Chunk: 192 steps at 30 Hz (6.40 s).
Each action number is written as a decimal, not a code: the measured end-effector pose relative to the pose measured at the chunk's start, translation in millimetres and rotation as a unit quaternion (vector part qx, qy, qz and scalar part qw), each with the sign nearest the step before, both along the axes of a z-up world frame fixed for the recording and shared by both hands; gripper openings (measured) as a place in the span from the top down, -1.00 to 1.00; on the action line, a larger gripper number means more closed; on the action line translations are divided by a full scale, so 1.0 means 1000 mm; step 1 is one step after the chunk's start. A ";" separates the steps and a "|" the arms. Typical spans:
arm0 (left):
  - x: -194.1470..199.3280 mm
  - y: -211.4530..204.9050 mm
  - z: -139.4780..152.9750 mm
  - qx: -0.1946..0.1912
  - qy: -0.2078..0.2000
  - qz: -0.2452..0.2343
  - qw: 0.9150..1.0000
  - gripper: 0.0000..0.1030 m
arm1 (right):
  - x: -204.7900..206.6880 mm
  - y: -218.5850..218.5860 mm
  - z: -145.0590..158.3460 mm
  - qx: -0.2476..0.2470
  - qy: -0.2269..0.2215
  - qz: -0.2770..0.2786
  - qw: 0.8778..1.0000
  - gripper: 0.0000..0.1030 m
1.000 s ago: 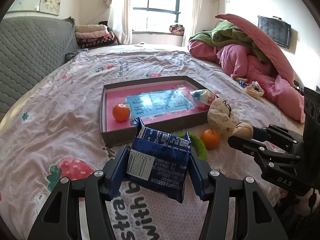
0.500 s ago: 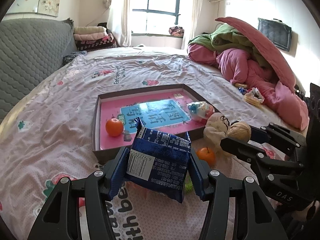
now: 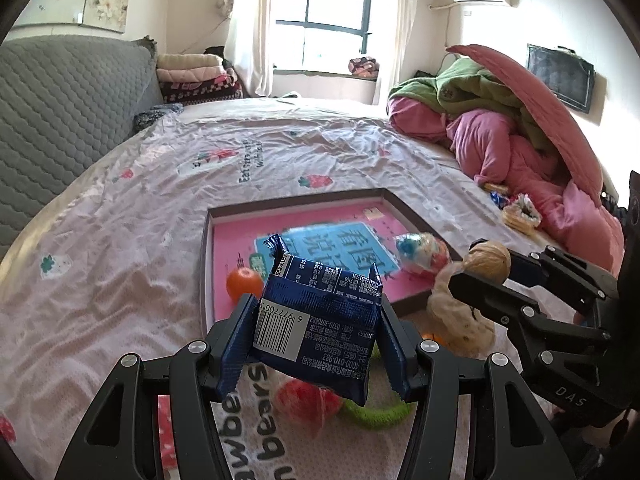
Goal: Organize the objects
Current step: 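Lift and carry the biscuit pack with left tool while right tool carries the ball over the tray, then lower the biscuit pack toward the book with left tool while right tool lowers the ball, then open left tool releasing the biscuit pack while right tool releases the ball onto the book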
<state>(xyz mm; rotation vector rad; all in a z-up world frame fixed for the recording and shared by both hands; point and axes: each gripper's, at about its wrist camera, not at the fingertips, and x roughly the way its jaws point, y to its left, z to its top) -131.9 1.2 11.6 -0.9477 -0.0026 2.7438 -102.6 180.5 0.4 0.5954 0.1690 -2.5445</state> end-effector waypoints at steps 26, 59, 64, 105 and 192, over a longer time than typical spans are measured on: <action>-0.046 -0.002 0.008 -0.017 0.003 -0.002 1.000 -0.15 | -0.037 -0.001 0.009 0.000 0.006 -0.008 1.000 0.34; -0.120 -0.006 0.009 -0.024 0.012 -0.016 1.000 -0.15 | -0.102 -0.004 0.017 0.015 -0.005 -0.016 1.000 0.34; -0.132 0.002 -0.011 -0.028 -0.006 -0.024 0.999 -0.15 | -0.109 -0.012 -0.004 0.047 -0.040 -0.011 0.998 0.34; -0.141 0.036 -0.074 -0.080 -0.103 -0.076 0.989 -0.16 | -0.122 -0.024 -0.075 0.117 -0.173 -0.004 0.978 0.34; -0.123 0.005 -0.035 -0.030 -0.098 -0.044 0.994 -0.30 | -0.111 -0.002 -0.037 0.065 -0.146 -0.019 0.987 0.18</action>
